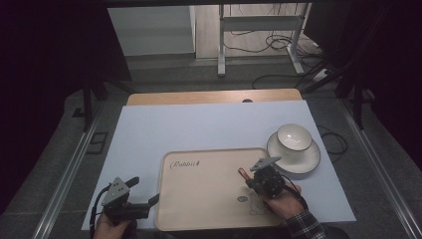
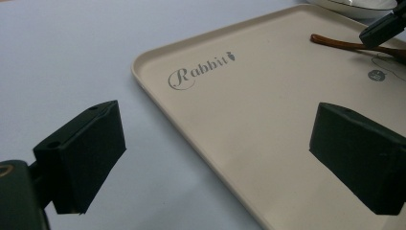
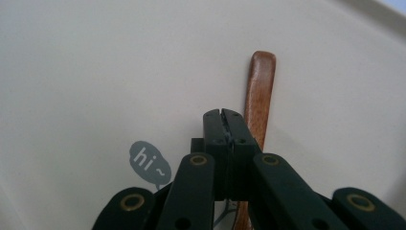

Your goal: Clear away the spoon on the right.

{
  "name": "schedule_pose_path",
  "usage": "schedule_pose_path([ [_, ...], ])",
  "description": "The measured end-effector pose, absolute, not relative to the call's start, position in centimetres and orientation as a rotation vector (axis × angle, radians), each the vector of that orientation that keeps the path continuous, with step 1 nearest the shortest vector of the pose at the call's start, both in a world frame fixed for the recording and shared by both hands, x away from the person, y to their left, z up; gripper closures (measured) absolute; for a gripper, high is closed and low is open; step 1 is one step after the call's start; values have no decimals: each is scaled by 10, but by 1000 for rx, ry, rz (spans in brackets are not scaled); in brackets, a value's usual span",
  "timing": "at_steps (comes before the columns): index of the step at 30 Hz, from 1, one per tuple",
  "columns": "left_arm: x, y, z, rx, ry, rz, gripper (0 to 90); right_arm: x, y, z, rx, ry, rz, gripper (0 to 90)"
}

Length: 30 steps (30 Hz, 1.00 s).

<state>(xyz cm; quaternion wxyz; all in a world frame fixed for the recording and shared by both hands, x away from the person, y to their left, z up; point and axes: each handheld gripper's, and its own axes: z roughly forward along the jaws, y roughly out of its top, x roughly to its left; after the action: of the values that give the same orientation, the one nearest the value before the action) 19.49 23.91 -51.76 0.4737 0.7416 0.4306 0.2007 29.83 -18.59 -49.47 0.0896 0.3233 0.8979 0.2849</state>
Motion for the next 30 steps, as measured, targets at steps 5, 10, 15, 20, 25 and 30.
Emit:
schedule_pose_path([
  [5,195,239,-518,1814,1052,491,48,298,-187,-498,970,2672,828,899],
  [10,195,239,-518,1809,1054,490,48,298,-190,-500,983,2674,816,899],
  [15,195,239,-518,1809,1054,490,48,300,-193,-501,998,2667,819,899],
  [20,195,239,-518,1810,1053,491,48,302,-198,-502,1021,2656,816,899],
  [25,195,239,-518,1810,1053,491,48,304,-203,-501,1042,2642,816,899],
  [30,195,239,-518,1810,1052,491,48,306,-210,-501,1067,2625,816,899],
])
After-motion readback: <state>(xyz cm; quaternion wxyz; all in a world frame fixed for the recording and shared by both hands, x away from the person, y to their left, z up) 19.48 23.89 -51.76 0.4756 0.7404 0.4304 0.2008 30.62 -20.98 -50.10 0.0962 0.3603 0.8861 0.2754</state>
